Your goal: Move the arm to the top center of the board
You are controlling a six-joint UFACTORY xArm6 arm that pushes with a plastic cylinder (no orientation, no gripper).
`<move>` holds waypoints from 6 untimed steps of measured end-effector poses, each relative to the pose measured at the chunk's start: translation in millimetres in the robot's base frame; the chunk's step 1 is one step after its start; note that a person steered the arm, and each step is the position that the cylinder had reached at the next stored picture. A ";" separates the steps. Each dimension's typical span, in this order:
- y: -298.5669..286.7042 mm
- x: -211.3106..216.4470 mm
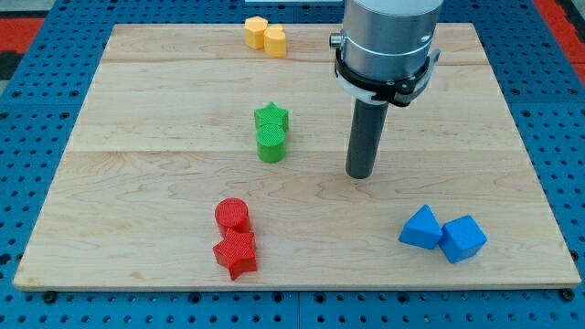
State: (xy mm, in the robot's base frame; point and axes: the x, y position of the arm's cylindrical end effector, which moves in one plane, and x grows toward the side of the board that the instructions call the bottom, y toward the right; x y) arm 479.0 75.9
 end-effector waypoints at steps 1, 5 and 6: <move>-0.8 1.2; 13.5 -257.0; -26.1 -285.6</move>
